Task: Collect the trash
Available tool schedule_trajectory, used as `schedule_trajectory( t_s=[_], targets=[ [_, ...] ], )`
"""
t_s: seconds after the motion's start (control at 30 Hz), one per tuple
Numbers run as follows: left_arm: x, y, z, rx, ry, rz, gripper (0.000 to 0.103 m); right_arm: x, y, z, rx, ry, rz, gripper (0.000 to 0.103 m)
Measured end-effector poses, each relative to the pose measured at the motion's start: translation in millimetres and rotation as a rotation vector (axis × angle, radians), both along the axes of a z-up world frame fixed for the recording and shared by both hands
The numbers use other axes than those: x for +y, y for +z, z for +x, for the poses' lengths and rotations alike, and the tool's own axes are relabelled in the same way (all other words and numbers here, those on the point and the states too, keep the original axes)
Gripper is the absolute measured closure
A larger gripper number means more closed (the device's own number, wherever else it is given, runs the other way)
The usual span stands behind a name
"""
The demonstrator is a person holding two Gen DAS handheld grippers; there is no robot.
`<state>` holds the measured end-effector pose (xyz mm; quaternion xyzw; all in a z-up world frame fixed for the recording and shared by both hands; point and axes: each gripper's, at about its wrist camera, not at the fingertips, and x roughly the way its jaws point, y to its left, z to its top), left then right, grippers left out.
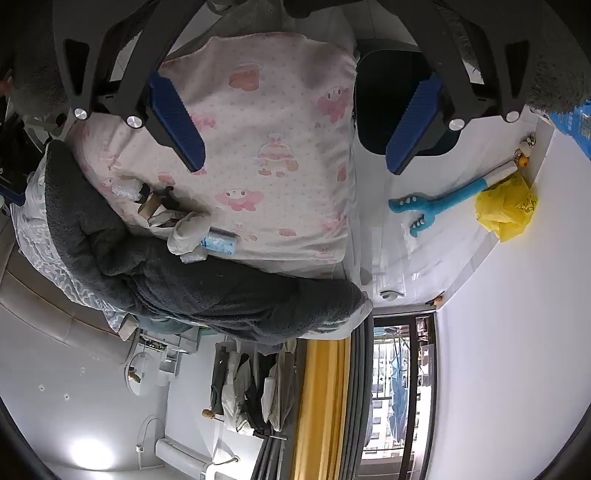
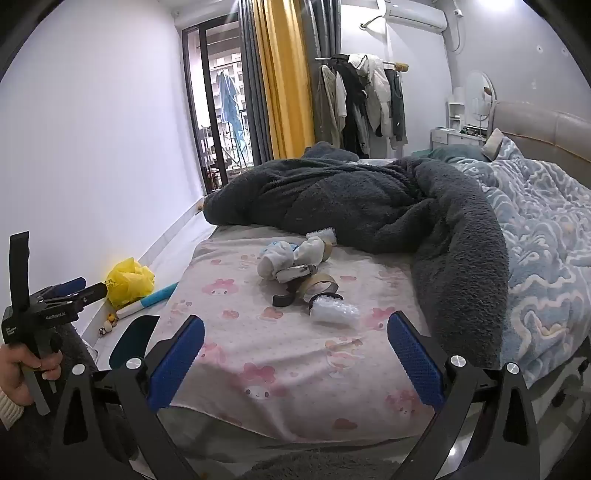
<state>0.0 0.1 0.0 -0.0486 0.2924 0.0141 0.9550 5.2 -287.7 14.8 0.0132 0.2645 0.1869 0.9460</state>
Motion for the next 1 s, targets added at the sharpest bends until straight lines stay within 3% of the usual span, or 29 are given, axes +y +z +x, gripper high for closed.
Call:
schedule_trajectory(
  t_s=[1.0],
  targets=[
    [-0.1, 0.0, 0.1, 0.002, -0.001, 0.003, 0.003, 3.1, -1.7, 0.5, 0.011, 0.009, -0.004, 0.003]
  ],
)
